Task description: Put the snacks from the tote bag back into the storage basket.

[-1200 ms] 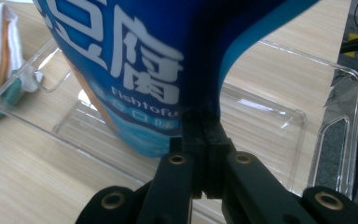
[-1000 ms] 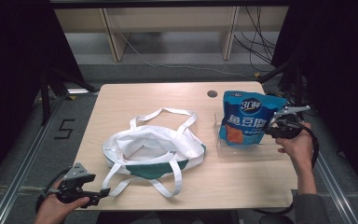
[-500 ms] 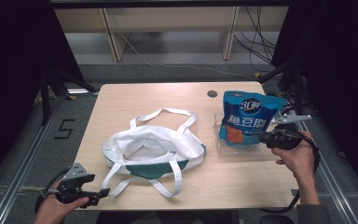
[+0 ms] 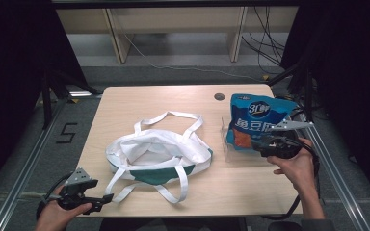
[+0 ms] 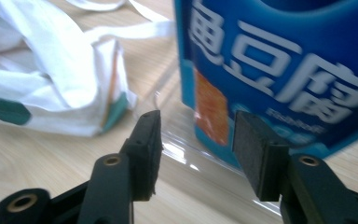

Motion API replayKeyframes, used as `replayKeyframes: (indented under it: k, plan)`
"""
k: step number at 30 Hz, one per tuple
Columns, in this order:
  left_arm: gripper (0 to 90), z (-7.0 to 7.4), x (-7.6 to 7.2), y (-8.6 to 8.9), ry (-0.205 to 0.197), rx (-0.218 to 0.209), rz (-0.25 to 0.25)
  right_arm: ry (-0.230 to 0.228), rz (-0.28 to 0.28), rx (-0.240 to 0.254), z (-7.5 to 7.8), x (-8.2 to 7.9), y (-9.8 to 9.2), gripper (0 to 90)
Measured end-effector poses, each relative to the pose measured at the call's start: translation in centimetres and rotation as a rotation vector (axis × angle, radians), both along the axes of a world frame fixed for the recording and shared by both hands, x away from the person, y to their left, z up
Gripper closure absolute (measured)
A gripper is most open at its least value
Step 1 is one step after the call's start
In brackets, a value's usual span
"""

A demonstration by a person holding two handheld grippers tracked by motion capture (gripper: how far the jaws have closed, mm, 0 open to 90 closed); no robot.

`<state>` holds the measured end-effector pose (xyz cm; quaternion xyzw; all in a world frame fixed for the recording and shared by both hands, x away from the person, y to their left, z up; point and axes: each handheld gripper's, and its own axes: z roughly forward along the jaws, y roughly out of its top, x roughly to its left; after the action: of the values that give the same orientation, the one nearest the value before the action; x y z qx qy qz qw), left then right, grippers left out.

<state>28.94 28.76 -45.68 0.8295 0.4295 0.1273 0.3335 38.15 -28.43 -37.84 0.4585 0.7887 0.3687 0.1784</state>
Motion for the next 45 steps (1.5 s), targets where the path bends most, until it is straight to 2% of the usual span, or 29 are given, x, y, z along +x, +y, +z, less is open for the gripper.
replayKeyframes:
  k: [1,2,3,4,8,9,12,14,16,17,19,21,22,24,26,28,29,31,32,33,34,35,37,38,39,40,43,44,45]
  plan:
    - [18.9,0.1,0.1,0.3,0.02,0.021,-0.029,0.015,-0.004,0.007,0.1,-0.2,0.3,51.2]
    - [18.9,0.1,0.1,0.3,0.023,0.016,-0.024,-0.011,0.004,0.015,0.0,-0.1,0.7,50.3]
    - [18.9,0.1,0.1,0.2,0.022,0.009,-0.019,0.013,0.011,0.007,0.1,-0.3,0.9,49.3]
    - [18.9,0.1,0.1,0.2,0.023,0.013,-0.022,-0.013,0.034,-0.003,-0.1,-0.2,1.1,48.0]
    - [18.9,0.0,0.2,0.1,0.01,0.011,-0.009,-0.014,0.068,0.016,-0.6,-0.3,2.4,46.4]
    - [18.8,0.0,0.2,0.2,0.018,0.012,-0.013,0.002,0.086,0.008,-0.7,-0.4,2.6,45.8]
    - [18.9,-0.1,0.2,0.2,0.023,-0.008,0.008,-0.033,0.117,-0.002,-1.1,-0.4,3.0,44.2]
    - [18.9,-0.1,0.1,0.2,0.017,-0.011,0.015,-0.009,0.112,0.016,-1.2,-0.7,3.4,43.2]
    - [18.8,-0.1,0.1,0.3,0.007,-0.002,0.019,-0.026,0.105,0.024,-1.5,-1.0,3.6,40.6]
    - [18.9,-0.1,0.1,0.4,0.009,-0.005,0.008,-0.009,0.097,0.029,-1.6,-1.2,3.7,40.4]
    - [18.9,0.0,0.1,0.4,0.022,0.011,-0.016,-0.023,0.098,0.031,-1.9,-1.4,3.9,39.5]
    - [18.8,-0.1,0.2,0.2,-0.007,-0.006,-0.017,-0.031,0.105,0.027,-2.2,-1.6,4.0,38.3]
    - [18.9,0.0,0.3,0.2,-0.004,0.013,-0.028,-0.022,0.1,0.034,-2.3,-1.9,4.1,38.1]
    - [18.9,-0.1,0.2,-0.1,-0.007,-0.011,-0.016,-0.023,0.105,0.042,-2.6,-2.3,4.3,36.9]
    - [18.9,0.0,0.4,0.0,0.0,0.011,-0.033,-0.025,0.112,0.038,-2.8,-2.6,4.3,36.8]
    - [18.9,-0.2,0.4,-0.2,-0.004,-0.016,-0.005,-0.017,0.107,0.043,-3.1,-3.0,4.5,35.7]
    - [18.9,0.1,0.5,0.1,-0.002,0.015,-0.037,-0.02,0.109,0.045,-3.3,-3.1,4.5,35.3]
    - [18.9,-0.2,0.5,-0.3,-0.001,-0.014,-0.007,-0.016,0.118,0.04,-3.7,-3.3,4.6,35.0]
    - [18.9,0.0,0.5,-0.1,0.003,0.012,-0.032,-0.018,0.132,0.024,-3.8,-3.3,4.5,34.8]
    - [18.9,-0.1,0.5,-0.2,0.0,0.01,-0.03,-0.002,0.121,0.035,-3.9,-3.5,4.6,34.8]
    - [18.9,-0.1,0.5,-0.2,0.0,0.008,-0.029,-0.027,0.134,0.025,-4.2,-3.5,4.6,34.7]
    - [18.9,-0.1,0.5,-0.1,0.003,0.007,-0.028,-0.001,0.13,0.04,-4.3,-3.7,4.7,34.6]
    - [18.9,-0.1,0.5,-0.2,-0.008,-0.004,-0.011,-0.015,0.132,0.023,-4.6,-3.9,4.6,33.9]
    - [18.9,-0.1,0.5,-0.1,-0.005,-0.004,-0.018,0.011,0.135,0.022,-4.5,-4.0,4.6,33.5]
    - [18.9,0.0,0.5,0.0,0.002,0.013,-0.03,-0.015,0.146,0.012,-4.8,-3.9,4.5,33.1]
    - [18.9,-0.1,0.4,-0.1,0.005,0.002,-0.027,0.01,0.137,0.017,-4.8,-4.1,4.6,33.0]
    - [18.9,-0.2,0.4,-0.2,-0.003,-0.011,-0.003,-0.013,0.153,0.006,-5.1,-4.1,4.5,32.0]
    - [18.9,-0.2,0.4,-0.2,-0.004,-0.012,-0.006,0.016,0.134,0.019,-5.1,-4.4,4.6,31.7]
    - [18.9,-0.2,0.4,-0.2,-0.004,-0.012,-0.005,-0.002,0.14,0.01,-5.2,-4.3,4.6,31.3]
